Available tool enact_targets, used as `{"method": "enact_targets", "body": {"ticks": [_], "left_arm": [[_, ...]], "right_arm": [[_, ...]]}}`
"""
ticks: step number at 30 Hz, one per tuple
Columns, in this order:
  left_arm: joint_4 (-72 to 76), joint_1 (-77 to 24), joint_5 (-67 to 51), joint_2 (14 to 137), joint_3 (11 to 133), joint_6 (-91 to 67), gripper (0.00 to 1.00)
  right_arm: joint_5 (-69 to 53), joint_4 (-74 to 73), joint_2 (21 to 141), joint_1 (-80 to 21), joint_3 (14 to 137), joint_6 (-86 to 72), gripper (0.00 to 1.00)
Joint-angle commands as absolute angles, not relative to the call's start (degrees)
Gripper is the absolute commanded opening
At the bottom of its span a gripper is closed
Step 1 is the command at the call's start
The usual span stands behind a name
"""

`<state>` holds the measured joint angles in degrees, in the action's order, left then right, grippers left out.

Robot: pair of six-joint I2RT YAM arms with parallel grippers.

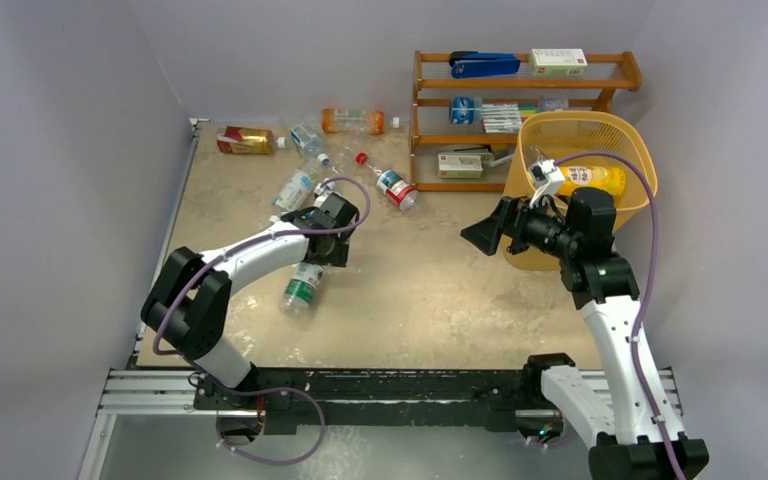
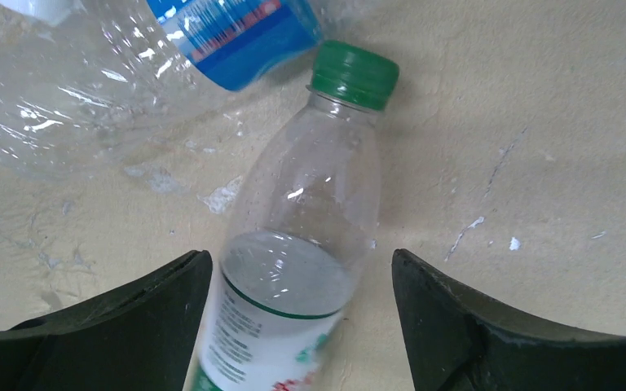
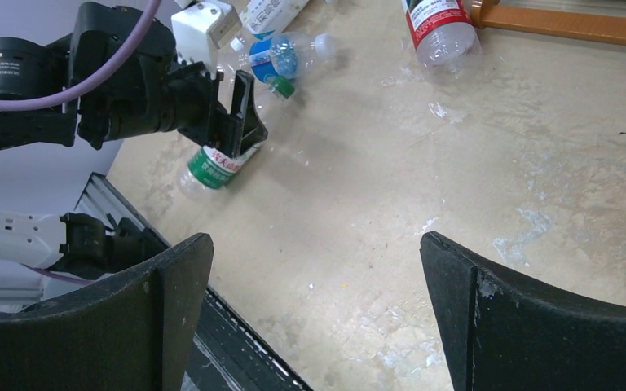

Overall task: Put the plastic bottles in the bin
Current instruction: Pick up the plastic bottle at the center of the board.

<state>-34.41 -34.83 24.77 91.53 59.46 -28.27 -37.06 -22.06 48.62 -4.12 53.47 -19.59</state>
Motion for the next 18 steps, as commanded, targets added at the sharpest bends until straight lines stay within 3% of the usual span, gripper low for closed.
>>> {"method": "enact_targets", "body": {"ticks": [1,9,14,18], "left_arm": [[-35.5,-34.63,26.03,92.77,58.61,-28.56,0.8],[-33.96,-34.64,21.81,92.82,57.3,-29.56,0.74],[-31.84,-34.64,15.38,91.49,55.73,-31.52,0.38],[-29.76,-34.67,9.16,88.72,54.84,-33.31,0.33]], "right_arm": [[-38.47,-18.77,47.99,-4.32,52.97,-20.28,1.0],[-38.53,-18.29,47.99,-4.31,52.32,-20.39,1.0],[-38.45,-17.66,48.08,-4.31,51.33,-20.48,0.99],[-38.87,-16.81,48.46,-4.39,49.66,-20.54,0.98]]}}
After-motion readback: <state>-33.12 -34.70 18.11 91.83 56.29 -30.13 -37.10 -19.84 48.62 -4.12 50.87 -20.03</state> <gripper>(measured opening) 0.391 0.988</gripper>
